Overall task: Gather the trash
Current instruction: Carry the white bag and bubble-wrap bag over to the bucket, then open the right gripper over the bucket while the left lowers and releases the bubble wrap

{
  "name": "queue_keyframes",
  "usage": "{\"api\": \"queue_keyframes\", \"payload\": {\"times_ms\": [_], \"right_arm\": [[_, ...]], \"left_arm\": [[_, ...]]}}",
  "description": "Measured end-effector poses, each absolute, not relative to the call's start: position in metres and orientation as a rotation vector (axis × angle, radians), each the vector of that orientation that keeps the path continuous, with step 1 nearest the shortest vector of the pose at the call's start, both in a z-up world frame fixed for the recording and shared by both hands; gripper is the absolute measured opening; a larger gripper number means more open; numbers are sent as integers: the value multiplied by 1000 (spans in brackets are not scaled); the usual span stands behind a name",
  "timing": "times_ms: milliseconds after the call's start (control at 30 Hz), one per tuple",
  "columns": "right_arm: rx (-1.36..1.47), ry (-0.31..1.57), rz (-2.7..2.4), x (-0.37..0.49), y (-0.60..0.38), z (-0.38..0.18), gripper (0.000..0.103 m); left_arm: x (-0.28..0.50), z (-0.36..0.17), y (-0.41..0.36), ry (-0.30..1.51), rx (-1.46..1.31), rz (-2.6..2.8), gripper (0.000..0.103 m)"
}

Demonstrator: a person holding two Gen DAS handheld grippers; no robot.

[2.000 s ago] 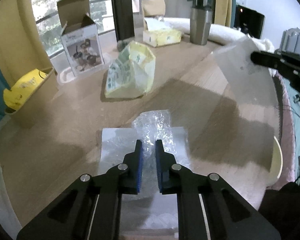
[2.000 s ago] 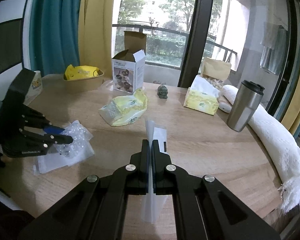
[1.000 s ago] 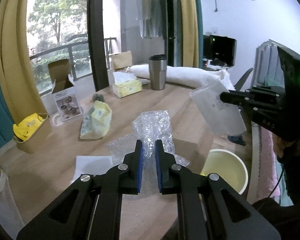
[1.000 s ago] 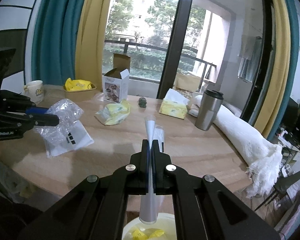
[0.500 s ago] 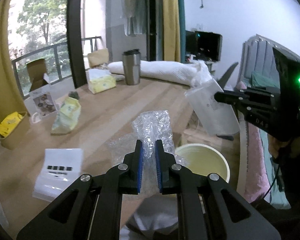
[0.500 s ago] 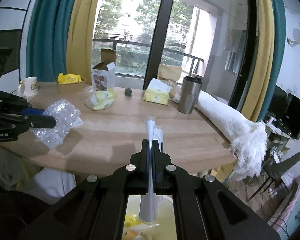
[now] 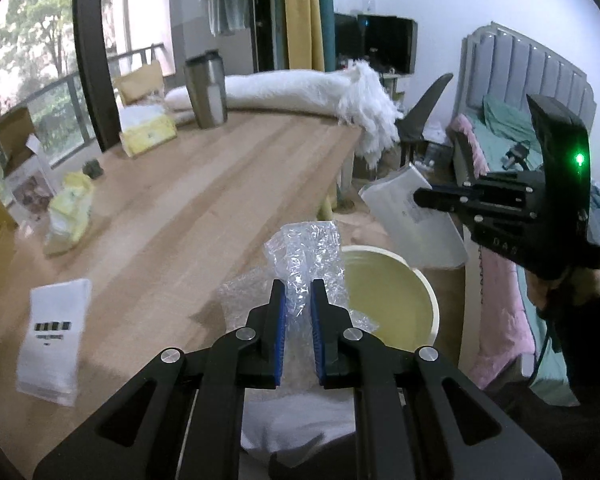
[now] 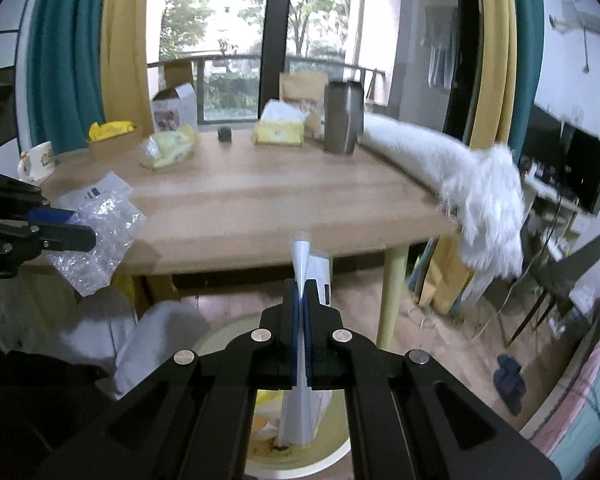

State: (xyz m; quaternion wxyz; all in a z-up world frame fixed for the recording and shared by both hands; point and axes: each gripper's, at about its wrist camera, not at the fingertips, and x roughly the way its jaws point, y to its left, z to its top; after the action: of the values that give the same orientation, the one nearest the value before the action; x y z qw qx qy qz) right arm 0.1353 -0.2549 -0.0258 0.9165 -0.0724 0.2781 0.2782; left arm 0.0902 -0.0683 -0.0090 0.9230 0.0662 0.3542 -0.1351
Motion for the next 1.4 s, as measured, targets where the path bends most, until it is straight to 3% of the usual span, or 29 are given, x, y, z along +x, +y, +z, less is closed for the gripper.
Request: {"api": "queue_keyframes", "payload": {"times_ms": [633, 733, 800, 867, 900, 1400], "right_arm": [[-113, 834, 628, 170, -258, -110, 5], [-103, 851, 625, 174, -263, -116, 13], [-86, 864, 627, 177, -268, -119, 24], [-76, 874, 625, 180, -271, -123, 44], [-73, 874, 621, 180, -273, -124, 46], [-38, 894, 566, 186, -297, -130, 48]], "left_arm": [[134, -56, -104, 892, 149, -340, 13], [137, -62, -108, 917, 153, -349, 13], [142, -65, -111, 927, 157, -356, 13], [146, -68, -116, 936, 163, -364, 13], [148, -70, -120, 943, 173, -371, 13], [176, -94, -153, 1021, 208, -454, 14]]}}
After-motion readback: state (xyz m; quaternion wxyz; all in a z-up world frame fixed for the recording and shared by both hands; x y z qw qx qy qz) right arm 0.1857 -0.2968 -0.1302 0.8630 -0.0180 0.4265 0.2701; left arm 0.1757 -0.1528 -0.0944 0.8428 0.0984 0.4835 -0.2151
